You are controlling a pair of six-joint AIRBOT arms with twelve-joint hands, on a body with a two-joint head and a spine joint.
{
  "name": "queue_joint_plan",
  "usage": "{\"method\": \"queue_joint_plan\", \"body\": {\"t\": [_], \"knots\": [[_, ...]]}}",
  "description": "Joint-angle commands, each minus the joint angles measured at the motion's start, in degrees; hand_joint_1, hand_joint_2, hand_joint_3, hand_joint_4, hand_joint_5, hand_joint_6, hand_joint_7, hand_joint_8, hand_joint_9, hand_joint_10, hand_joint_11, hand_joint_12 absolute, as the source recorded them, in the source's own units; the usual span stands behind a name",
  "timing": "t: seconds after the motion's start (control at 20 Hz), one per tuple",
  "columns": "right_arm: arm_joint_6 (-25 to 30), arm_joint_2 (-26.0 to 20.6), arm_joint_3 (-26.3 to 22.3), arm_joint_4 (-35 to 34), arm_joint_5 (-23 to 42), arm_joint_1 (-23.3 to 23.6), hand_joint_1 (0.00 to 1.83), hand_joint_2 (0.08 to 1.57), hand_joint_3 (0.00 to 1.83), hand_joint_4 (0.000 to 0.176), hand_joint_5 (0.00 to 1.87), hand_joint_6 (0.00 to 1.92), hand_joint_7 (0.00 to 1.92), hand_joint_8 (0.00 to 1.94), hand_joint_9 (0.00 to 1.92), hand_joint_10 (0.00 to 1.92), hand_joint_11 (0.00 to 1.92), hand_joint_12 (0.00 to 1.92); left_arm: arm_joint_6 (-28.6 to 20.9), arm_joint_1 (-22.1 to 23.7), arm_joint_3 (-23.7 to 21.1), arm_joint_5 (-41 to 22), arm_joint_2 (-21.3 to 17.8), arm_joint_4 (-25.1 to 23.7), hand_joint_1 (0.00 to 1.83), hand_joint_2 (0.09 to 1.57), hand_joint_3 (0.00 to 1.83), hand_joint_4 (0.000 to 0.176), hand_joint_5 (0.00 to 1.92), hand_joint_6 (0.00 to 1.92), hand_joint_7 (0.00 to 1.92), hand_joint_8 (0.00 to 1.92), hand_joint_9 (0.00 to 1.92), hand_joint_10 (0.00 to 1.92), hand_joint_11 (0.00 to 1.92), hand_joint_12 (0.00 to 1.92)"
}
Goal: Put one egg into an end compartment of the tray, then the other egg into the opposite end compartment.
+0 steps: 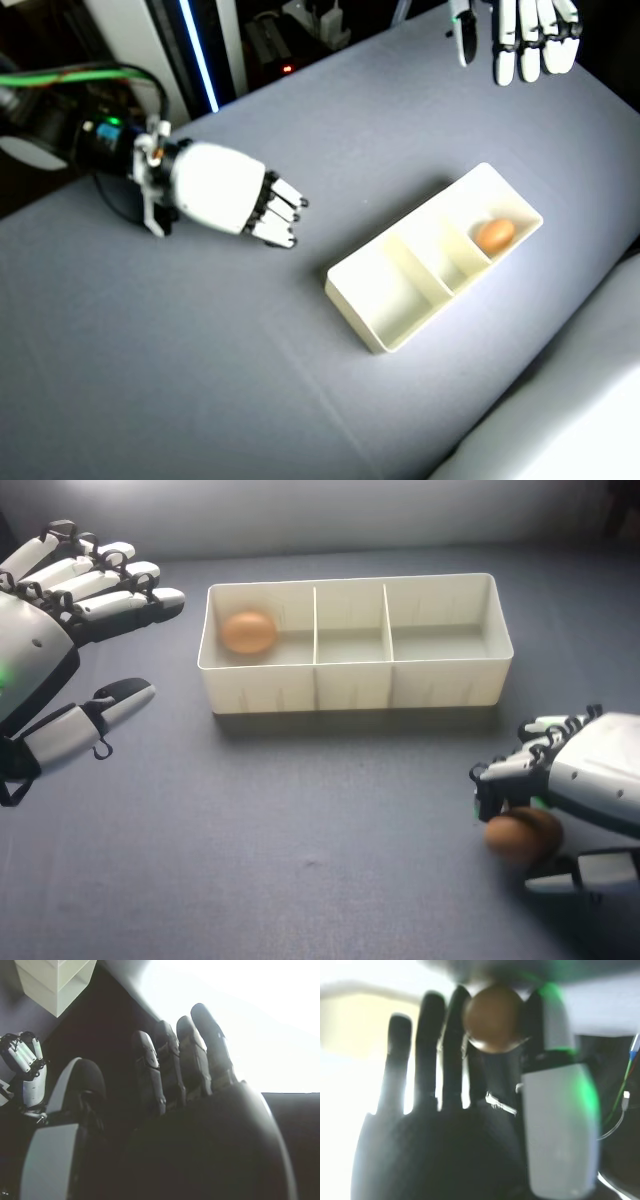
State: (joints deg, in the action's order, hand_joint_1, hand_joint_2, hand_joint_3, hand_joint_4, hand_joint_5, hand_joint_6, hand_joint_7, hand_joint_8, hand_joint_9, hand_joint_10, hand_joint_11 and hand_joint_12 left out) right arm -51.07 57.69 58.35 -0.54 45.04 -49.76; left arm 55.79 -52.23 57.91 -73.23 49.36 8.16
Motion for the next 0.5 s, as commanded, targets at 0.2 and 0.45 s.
{"method": "queue_joint_plan", "body": {"t": [0.2,0.45], "knots": [[-0.03,-3.08,0.4,1.06,11.96,6.86,1.15,1.27,0.01,0.0,0.69,1.32,0.72,1.58,0.55,1.79,0.56,1.92,-0.34,-2.53,-0.72,-7.81,-0.54,1.42,0.57,1.43,0.0,0.0,0.45,0.0,0.43,0.0,0.28,0.01,0.0,0.71],[-3.44,-0.36,5.49,-1.17,7.44,15.99,1.29,1.28,0.0,0.0,0.64,1.35,0.66,1.53,0.66,1.71,0.6,1.92,-1.11,-3.72,-0.68,-7.99,0.17,1.99,0.6,1.42,0.0,0.0,0.46,0.0,0.43,0.0,0.27,0.01,0.0,0.86]]}}
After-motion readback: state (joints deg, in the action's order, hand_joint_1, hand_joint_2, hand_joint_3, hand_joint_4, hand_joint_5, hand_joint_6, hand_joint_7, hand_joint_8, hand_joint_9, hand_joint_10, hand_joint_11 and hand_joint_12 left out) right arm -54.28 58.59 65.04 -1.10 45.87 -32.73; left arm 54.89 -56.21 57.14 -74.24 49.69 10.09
